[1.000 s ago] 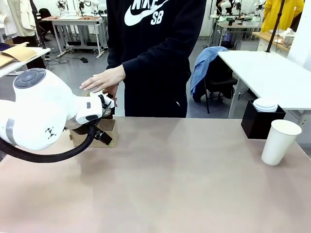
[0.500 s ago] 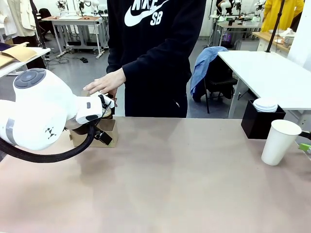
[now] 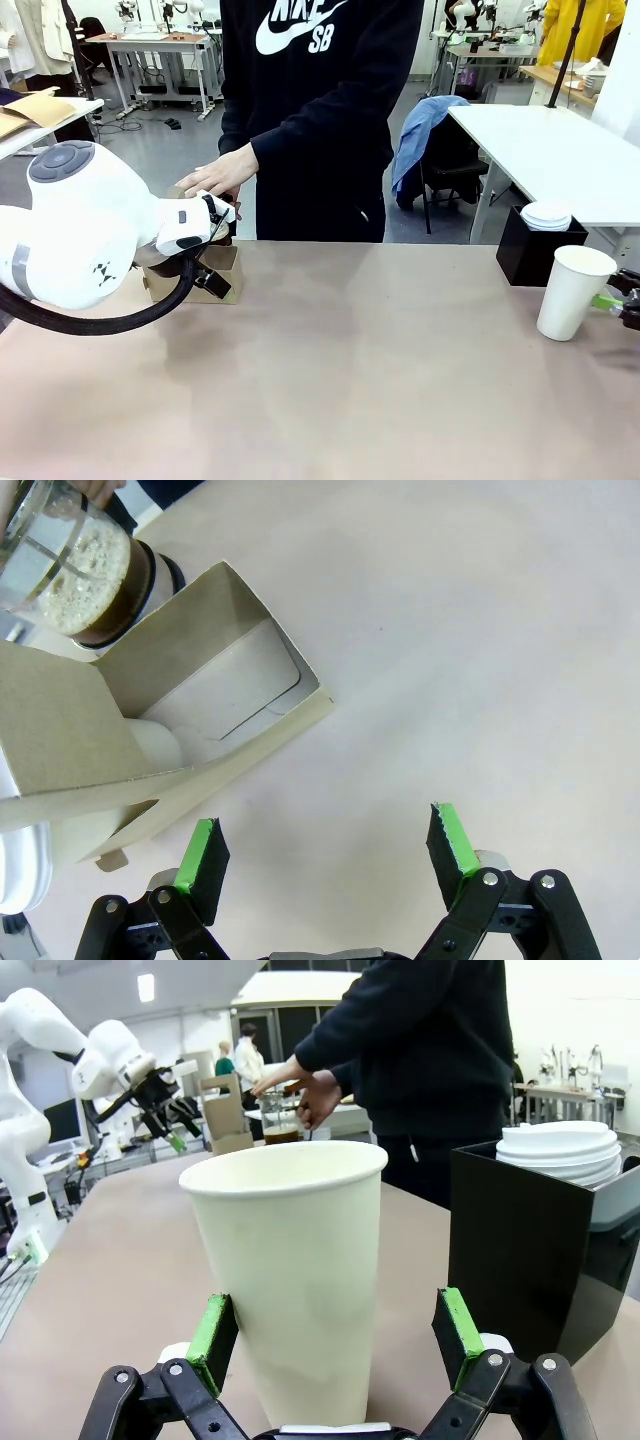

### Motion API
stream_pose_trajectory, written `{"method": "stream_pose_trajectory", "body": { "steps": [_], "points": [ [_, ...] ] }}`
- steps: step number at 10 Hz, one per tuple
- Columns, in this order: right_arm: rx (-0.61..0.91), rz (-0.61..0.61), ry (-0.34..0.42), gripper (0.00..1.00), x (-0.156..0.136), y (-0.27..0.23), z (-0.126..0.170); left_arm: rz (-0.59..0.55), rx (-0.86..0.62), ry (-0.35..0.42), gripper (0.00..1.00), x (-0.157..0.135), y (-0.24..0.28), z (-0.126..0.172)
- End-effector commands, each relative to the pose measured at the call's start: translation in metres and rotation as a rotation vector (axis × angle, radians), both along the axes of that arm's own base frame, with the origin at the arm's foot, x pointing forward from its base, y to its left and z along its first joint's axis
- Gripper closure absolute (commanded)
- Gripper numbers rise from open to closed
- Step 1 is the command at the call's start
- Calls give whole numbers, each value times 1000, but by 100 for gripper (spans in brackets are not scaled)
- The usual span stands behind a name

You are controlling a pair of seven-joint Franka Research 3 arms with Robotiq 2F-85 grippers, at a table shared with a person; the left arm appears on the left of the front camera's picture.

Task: Pour a drink into a cup and package it in a carrier.
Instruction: Pick up the 600 ml Paper Cup and place it in the middle top area of the table.

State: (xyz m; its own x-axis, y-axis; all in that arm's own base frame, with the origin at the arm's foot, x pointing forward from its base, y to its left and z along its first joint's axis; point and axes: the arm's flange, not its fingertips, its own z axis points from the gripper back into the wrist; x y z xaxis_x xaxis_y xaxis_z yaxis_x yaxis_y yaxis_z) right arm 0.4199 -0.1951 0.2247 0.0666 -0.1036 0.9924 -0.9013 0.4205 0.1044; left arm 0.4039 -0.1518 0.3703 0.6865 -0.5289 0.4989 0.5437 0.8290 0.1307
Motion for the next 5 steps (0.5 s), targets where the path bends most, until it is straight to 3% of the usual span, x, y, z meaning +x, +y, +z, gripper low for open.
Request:
{"method": "stream_pose_trajectory", "body": {
  "steps": [1,5],
  "points": [
    [-27,-30,-31,0,0,16,3,-1,0,0,0,0,0,0],
    [-26,26,-5,0,0,37,0,-1,0,0,0,0,0,0]
  ]
}}
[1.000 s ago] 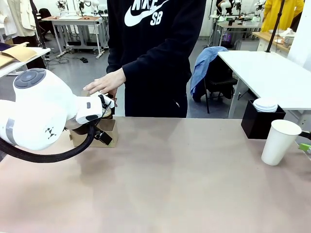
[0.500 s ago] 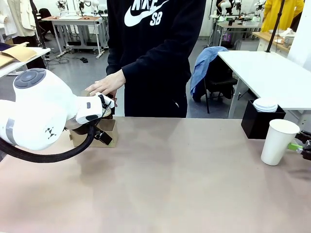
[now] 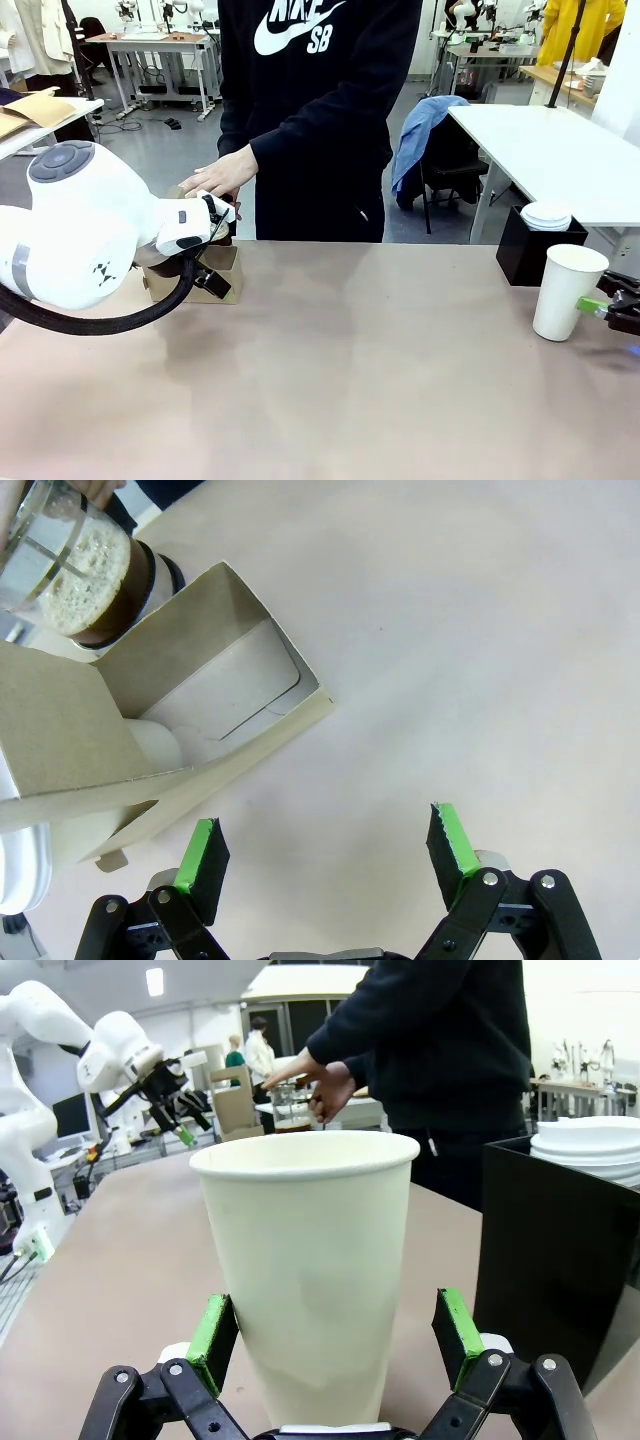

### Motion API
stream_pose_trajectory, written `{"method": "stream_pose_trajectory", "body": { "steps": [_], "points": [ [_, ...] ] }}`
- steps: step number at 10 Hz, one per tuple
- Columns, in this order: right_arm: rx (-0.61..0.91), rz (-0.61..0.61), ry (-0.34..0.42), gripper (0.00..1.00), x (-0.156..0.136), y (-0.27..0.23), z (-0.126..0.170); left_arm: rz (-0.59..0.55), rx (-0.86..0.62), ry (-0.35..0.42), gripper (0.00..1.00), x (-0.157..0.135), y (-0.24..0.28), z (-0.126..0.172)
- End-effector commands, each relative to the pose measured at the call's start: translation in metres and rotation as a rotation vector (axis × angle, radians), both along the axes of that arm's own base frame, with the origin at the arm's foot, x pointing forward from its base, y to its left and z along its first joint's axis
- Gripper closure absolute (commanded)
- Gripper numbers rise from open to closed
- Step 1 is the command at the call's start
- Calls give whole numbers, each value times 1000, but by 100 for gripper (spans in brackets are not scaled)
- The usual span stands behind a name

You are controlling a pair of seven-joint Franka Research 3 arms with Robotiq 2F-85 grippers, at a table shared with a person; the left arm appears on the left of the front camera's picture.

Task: Pour a drink into a cup and package it in a carrier.
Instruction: Pick up the 600 ml Paper Cup and place it in the middle top area of the table.

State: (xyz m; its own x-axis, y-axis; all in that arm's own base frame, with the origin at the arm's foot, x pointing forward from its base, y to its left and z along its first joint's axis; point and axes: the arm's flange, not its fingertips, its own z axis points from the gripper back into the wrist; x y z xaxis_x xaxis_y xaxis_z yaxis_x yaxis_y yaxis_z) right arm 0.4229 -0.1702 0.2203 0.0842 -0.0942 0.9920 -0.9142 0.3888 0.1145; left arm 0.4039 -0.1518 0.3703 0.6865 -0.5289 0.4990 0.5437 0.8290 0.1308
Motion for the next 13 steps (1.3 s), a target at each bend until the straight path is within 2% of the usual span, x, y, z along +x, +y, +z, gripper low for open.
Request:
{"method": "stream_pose_trajectory", "body": {
  "steps": [1,8,9,10,11,13],
  "points": [
    [-13,-1,-10,0,-3,19,3,-1,0,0,0,0,0,0],
    [-4,53,5,0,3,57,-1,-1,0,0,0,0,0,0],
    [2,53,13,19,2,57,-2,-1,0,0,0,0,0,0],
    [-11,58,-4,20,3,52,-1,-1,0,0,0,0,0,0],
    [12,83,22,20,3,50,-5,-1,0,0,0,0,0,0],
    [12,83,22,20,3,50,-5,-1,0,0,0,0,0,0]
  ]
}}
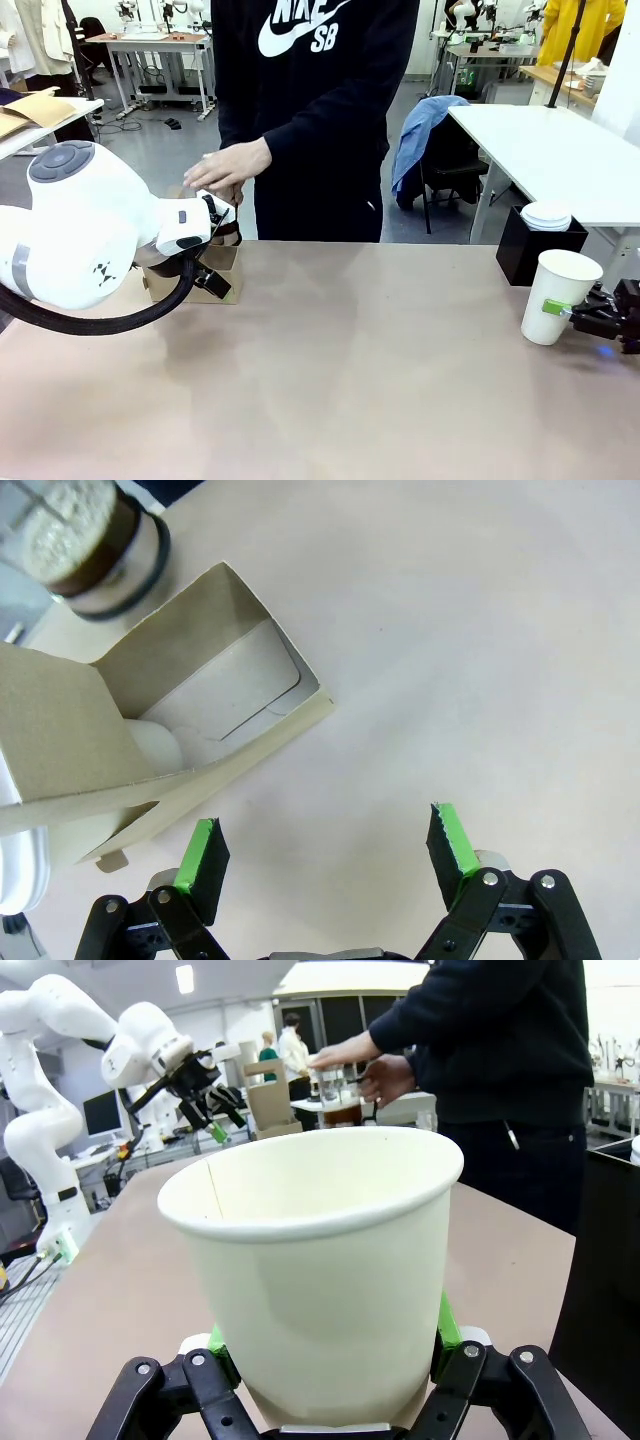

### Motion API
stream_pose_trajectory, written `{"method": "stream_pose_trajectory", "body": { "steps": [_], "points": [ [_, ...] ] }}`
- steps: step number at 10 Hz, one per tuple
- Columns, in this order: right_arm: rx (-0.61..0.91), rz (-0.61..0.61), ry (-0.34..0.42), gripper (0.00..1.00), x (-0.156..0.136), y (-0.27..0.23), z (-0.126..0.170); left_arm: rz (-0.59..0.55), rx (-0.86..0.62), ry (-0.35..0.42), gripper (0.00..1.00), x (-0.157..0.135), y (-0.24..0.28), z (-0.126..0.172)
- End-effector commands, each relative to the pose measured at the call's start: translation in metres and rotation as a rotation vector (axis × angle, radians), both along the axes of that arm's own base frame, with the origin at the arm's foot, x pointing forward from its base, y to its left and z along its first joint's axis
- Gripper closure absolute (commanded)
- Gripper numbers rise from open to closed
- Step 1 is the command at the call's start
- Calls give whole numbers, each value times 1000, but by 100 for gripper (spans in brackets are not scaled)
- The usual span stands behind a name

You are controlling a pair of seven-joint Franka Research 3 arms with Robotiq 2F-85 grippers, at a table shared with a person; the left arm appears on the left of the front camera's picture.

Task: Pour a drink into a cup and package it in a carrier.
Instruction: Pick up the 600 ml Paper Cup and place it in the middle top area of the table.

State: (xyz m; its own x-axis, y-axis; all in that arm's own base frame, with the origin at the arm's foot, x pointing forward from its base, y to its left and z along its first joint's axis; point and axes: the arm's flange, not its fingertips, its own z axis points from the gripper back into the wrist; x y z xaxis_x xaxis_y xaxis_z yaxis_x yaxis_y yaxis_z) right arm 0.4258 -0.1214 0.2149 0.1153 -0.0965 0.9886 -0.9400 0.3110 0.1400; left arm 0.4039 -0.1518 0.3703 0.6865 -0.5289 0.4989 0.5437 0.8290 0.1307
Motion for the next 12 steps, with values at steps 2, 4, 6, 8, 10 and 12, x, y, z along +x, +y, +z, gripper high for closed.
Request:
{"method": "stream_pose_trajectory", "body": {
  "steps": [2,4,6,8,10,12],
  "points": [
    [-3,-84,-13,19,-11,6,25,-1,0,0,0,0,0,0],
    [-61,-226,29,19,-20,39,82,-1,0,0,0,0,0,0],
    [-63,-303,-5,19,-13,87,122,-1,0,0,0,0,0,0],
    [1,-371,-18,19,12,154,151,-1,0,0,0,0,0,0],
    [40,-403,-18,19,47,213,150,-1,0,0,0,0,0,0],
    [6,-418,-71,19,85,265,126,-1,0,0,0,0,0,0]
  ]
}}
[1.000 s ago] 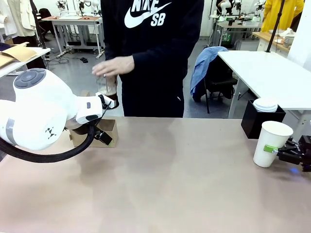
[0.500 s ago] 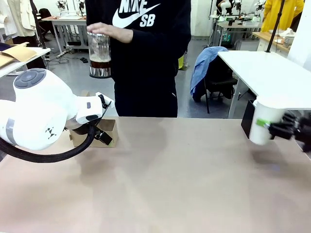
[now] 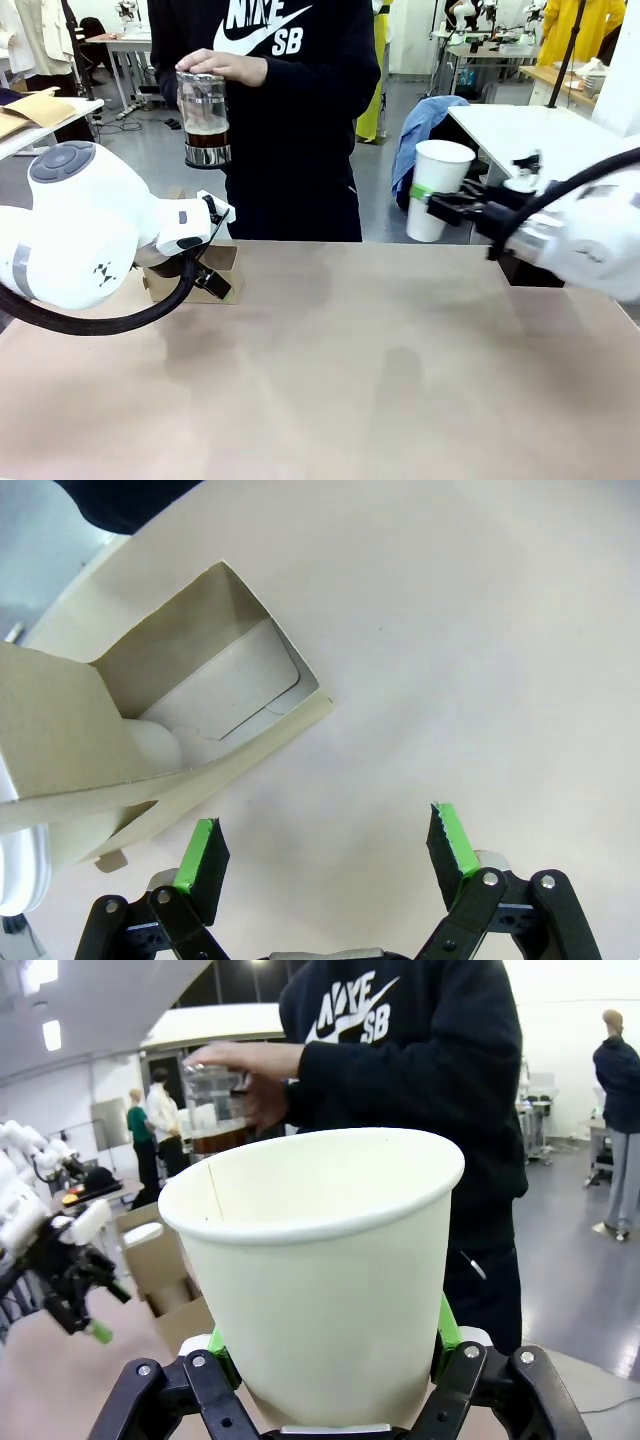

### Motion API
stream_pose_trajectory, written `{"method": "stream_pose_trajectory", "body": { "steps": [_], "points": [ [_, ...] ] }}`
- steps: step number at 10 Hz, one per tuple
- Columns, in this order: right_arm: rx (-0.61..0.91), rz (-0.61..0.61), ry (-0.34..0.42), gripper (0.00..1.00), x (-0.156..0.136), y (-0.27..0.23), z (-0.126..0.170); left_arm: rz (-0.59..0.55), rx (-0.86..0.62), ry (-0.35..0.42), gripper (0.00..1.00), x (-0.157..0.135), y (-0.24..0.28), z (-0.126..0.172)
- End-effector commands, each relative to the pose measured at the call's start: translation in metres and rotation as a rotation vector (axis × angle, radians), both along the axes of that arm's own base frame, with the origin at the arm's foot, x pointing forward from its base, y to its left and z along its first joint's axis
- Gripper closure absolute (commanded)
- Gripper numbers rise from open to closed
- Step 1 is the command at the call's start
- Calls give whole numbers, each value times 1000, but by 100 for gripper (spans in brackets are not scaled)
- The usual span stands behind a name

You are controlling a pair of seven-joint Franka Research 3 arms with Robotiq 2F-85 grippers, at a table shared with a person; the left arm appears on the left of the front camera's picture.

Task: Pour a drink into a cup and package it in a carrier.
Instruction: Pick up the 600 ml Paper Cup and place it in the middle top area of the table.

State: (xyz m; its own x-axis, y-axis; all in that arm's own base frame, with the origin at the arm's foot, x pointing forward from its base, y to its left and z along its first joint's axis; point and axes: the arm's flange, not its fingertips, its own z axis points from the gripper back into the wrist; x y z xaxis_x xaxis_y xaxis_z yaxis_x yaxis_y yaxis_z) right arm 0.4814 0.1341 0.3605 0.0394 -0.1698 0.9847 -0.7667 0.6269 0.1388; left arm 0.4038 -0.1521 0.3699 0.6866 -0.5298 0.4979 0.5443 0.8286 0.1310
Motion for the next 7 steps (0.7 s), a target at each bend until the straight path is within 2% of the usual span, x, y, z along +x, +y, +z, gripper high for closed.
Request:
{"method": "stream_pose_trajectory", "body": {
  "steps": [1,4,5,6,7],
  "points": [
    [-43,-33,-32,19,42,26,-32,0,-1,-1,0,0,0,0],
    [-71,-19,-12,19,65,46,-68,0,-1,-1,0,0,0,0],
    [-41,-2,-11,19,67,45,-73,0,-1,-1,0,0,0,0],
    [30,-55,-16,19,68,42,-70,0,-1,-1,0,0,0,0],
    [-36,3,10,19,68,34,-68,0,-1,-1,0,0,0,0]
  ]
}}
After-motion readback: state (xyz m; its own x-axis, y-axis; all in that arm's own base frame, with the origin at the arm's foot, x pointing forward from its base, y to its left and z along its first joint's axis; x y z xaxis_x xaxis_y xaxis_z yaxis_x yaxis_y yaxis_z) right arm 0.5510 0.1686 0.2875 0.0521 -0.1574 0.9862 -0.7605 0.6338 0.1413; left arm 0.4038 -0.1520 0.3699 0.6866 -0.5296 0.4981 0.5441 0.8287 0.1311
